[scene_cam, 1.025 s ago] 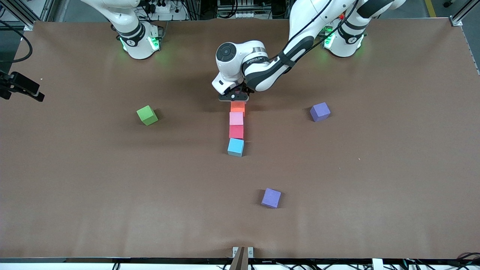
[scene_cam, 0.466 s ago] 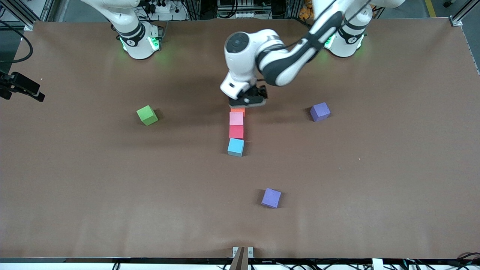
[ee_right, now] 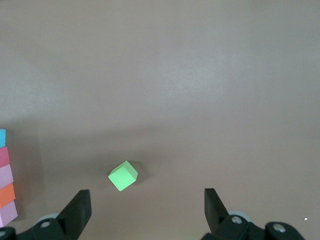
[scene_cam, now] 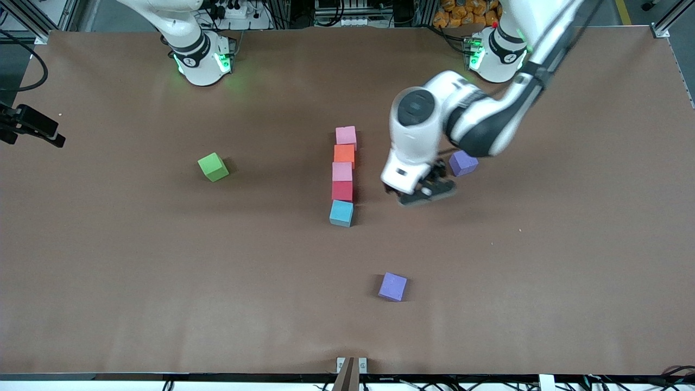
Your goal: Arrange blocks into number 1
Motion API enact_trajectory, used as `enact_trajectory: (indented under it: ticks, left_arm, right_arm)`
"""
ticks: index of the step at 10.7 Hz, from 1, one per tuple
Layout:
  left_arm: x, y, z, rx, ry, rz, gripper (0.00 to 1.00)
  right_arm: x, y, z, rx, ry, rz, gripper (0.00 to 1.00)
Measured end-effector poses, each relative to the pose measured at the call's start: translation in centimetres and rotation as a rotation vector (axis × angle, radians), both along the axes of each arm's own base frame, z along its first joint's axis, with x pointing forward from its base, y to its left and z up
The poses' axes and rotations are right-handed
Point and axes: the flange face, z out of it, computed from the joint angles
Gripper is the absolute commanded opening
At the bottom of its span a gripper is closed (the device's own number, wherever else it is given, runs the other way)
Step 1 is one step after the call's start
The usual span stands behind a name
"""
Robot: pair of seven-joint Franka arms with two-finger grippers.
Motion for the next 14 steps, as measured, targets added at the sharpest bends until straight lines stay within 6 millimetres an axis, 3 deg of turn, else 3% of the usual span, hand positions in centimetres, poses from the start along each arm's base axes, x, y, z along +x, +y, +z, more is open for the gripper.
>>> enact_trajectory:
  ticks: [2, 5, 11, 14]
  left_arm:
    - [4.4, 6.5, 1.6, -0.01, -0.017, 0.035, 1.0]
    - [7.4, 13.2, 3.3, 0.0, -0.017, 0.033, 1.0]
    - [8.1, 21.2, 5.7, 0.0, 0.076, -0.028, 1.0]
    - [6.1, 23.3, 7.5, -0.042, 0.115, -0.093, 1.0]
  right_arm:
    - [0.0, 0.0, 0.0, 0.0, 0.0, 0.0, 1.0]
    - [0.0, 0.0, 0.0, 0.001, 0.0, 0.0, 1.0]
    - [0.0, 0.1, 0.0, 0.002, 0.0, 0.001, 1.0]
    - [0.0, 0.1, 0.0, 0.002, 0.0, 0.001, 1.0]
